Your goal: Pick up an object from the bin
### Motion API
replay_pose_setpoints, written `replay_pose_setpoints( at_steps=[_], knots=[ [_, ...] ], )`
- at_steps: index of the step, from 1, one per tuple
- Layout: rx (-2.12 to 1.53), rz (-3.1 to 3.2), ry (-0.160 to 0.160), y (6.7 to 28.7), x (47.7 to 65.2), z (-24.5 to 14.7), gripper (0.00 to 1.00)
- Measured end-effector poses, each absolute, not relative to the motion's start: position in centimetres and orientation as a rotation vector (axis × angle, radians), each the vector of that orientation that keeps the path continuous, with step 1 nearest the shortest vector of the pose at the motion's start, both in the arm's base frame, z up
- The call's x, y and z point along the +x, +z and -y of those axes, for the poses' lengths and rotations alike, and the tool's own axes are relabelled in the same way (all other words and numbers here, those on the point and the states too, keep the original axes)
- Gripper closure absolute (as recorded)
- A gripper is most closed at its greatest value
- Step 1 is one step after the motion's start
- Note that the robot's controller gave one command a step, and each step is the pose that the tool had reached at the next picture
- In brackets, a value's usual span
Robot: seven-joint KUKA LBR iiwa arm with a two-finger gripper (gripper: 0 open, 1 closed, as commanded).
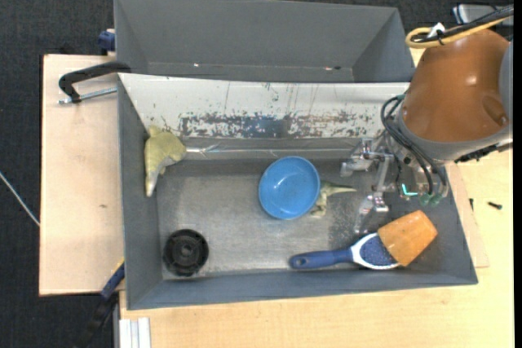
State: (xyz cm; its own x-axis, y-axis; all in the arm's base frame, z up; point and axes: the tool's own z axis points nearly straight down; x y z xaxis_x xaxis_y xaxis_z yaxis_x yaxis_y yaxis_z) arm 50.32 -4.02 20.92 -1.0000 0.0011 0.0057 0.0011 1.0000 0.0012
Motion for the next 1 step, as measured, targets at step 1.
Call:
replay_pose_setpoints(
  at_steps=[1],
  knots=[
    [-0.163,3.135,-0.004,10.95,52.56,1.04,0.00]
  ],
)
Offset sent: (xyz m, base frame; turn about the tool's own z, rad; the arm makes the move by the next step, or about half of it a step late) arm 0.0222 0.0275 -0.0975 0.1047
